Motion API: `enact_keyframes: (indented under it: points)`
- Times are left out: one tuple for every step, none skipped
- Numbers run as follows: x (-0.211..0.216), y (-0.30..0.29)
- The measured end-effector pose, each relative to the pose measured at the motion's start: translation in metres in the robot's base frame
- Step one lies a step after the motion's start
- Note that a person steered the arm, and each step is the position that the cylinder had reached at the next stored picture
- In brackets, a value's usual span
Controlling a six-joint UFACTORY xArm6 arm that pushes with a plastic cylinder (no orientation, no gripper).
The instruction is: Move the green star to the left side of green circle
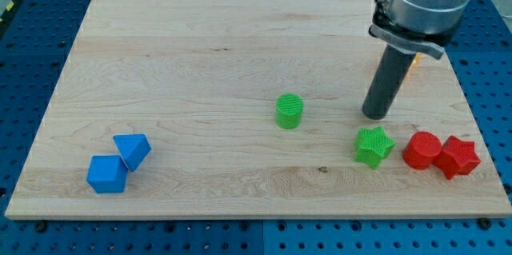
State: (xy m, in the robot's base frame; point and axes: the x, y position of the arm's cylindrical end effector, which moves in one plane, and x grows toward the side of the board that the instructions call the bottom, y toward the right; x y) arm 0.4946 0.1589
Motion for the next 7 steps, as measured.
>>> enact_keyframes:
  points:
    - [0.018,0.002]
    - [0.020,0.005]
    - [0.030,0.005]
    - [0.047,0.005]
    - [0.052,0.005]
    - [0.058,0.005]
    - [0.071,0.005]
